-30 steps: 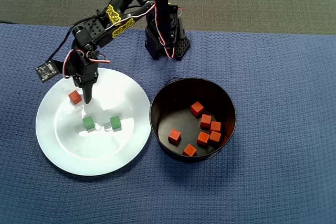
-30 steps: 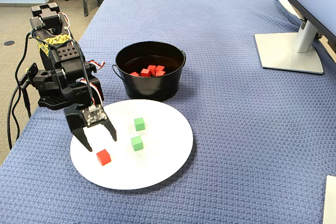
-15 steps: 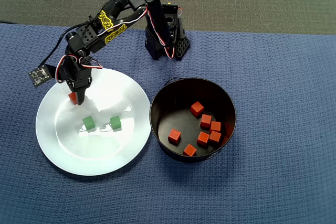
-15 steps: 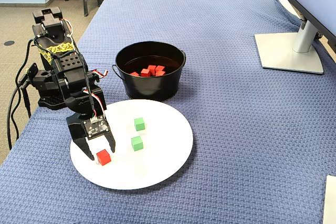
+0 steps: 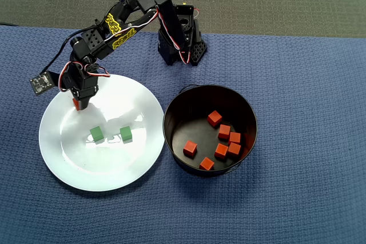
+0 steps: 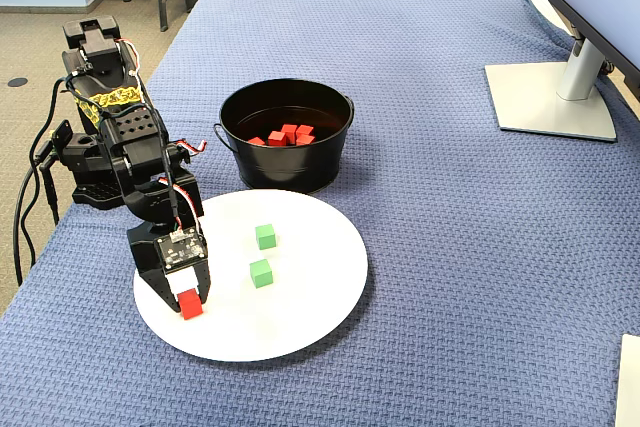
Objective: Pick up the red cubes from the white plate and place them in the black recipient
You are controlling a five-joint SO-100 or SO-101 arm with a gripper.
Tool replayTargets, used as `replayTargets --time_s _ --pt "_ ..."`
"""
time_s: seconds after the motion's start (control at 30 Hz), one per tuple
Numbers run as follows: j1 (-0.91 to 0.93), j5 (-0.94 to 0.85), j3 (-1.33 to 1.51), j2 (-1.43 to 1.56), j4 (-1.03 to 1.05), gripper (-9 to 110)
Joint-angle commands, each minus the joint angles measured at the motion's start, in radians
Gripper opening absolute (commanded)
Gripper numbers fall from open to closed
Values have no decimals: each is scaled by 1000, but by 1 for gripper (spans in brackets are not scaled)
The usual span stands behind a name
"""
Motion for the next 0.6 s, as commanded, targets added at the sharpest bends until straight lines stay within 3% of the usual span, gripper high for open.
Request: replayTargets --time_s 0.0,0.27,0.57 --pt "-14 87 -61 67 -21 0" --pt "-199 483 -87 377 206 0" --pt "-580 973 -127 721 449 0"
